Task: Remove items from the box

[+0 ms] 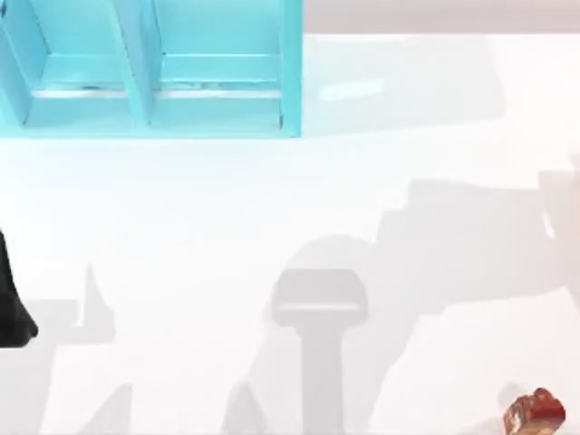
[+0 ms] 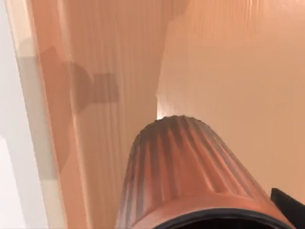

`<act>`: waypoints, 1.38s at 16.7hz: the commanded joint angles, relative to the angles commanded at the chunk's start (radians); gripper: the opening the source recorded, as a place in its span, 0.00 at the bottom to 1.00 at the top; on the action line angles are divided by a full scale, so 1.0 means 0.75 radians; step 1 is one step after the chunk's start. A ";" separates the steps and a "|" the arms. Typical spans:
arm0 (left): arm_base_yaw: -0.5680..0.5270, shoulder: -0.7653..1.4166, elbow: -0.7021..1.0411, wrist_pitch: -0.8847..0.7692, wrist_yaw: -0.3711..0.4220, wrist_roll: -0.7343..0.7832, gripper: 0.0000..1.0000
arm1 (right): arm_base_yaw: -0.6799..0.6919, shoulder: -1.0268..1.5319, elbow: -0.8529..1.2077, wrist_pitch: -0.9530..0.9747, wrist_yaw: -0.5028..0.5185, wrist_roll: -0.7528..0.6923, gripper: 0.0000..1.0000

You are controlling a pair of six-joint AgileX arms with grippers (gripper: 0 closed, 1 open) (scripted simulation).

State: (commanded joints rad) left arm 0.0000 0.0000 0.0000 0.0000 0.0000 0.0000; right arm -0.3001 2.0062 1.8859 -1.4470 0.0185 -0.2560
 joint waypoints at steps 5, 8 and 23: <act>0.000 0.000 0.000 0.000 0.000 0.000 1.00 | 0.497 -0.101 -0.278 0.170 0.025 0.493 0.00; 0.000 0.000 0.000 0.000 0.000 0.000 1.00 | 0.823 -0.162 -0.478 0.282 0.042 0.818 0.00; 0.000 0.000 0.000 0.000 0.000 0.000 1.00 | 1.162 -0.255 -0.840 0.616 0.084 1.159 0.00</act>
State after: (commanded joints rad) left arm 0.0000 0.0000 0.0000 0.0000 0.0000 0.0000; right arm 0.5712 1.8153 1.2556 -0.9849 0.0814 0.6132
